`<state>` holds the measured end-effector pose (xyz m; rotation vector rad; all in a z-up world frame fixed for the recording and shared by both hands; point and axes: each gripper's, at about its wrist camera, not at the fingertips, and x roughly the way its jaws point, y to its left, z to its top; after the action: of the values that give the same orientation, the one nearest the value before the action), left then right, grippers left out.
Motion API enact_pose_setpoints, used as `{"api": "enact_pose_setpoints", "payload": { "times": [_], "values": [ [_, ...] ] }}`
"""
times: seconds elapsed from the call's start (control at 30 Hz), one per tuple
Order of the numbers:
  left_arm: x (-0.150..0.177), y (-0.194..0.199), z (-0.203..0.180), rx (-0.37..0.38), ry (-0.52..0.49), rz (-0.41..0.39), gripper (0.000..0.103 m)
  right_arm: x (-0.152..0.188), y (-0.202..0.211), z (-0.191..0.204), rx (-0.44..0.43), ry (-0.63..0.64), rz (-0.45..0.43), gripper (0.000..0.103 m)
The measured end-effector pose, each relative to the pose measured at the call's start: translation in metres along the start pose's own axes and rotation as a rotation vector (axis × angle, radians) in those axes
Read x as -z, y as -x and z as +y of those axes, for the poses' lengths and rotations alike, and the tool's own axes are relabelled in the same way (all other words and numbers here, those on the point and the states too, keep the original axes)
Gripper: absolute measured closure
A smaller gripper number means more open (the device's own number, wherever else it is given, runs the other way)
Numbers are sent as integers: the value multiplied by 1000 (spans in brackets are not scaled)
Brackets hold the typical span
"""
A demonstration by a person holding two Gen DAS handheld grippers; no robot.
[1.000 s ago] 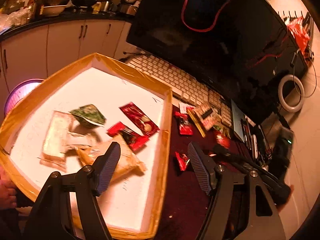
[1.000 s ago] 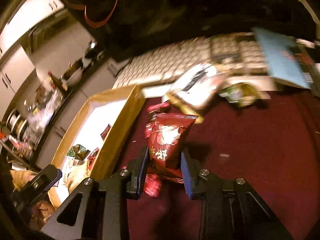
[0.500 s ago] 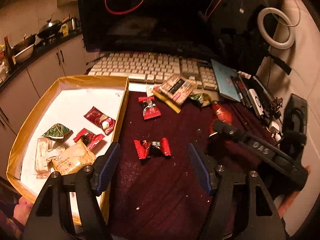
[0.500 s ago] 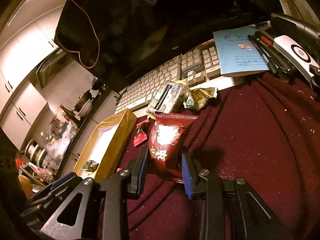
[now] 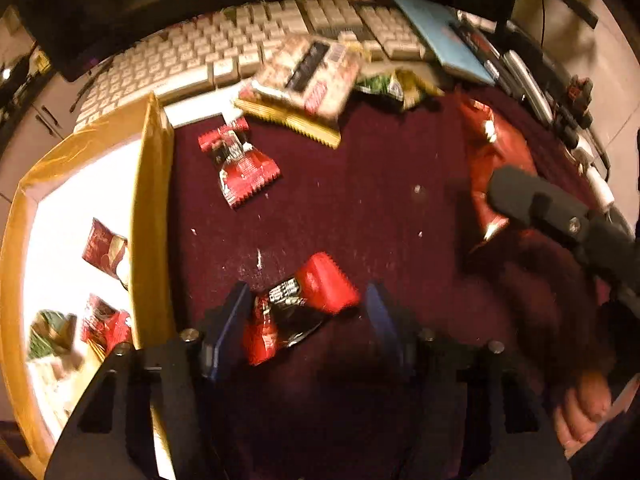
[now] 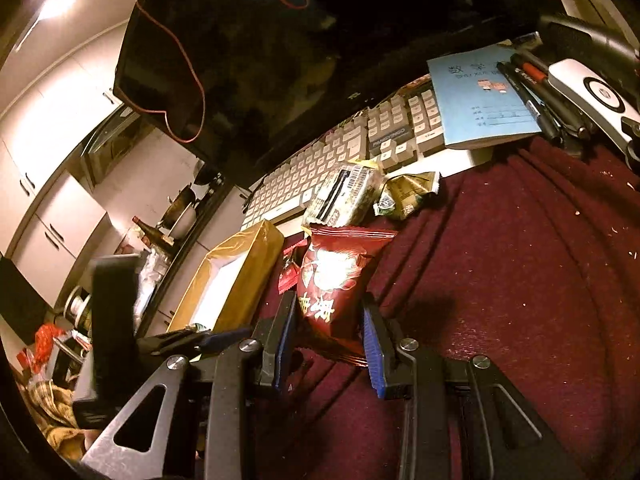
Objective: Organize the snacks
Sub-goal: 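Grasp the red snack bag with the right gripper while the left grasps a red candy, then carry both held snacks over the tray and lower them in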
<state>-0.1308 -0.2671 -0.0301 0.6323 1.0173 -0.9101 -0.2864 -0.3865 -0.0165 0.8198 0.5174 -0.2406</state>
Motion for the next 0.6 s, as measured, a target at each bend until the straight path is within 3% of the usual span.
{"api": "enact_pose_setpoints", "payload": {
  "times": [0.07,0.1,0.2,0.27,0.33,0.5,0.6],
  "values": [
    [8,4,-2,5,12,-8,57,0,-2,0,3,6,7,71],
    [12,6,-4,-7,24,-22,68,0,-4,1,7,11,12,71],
    [16,8,-3,-62,65,-65,81,-1,-11,6,29,39,32,71],
    [17,8,17,-68,151,-98,84,1,-13,11,47,62,42,71],
    [18,11,28,-16,220,-127,86,3,-15,15,58,88,45,71],
    [32,26,28,41,264,-230,89,6,-17,21,110,123,40,71],
    [45,56,30,66,309,-316,90,6,-17,22,115,130,38,71]
  ]
}}
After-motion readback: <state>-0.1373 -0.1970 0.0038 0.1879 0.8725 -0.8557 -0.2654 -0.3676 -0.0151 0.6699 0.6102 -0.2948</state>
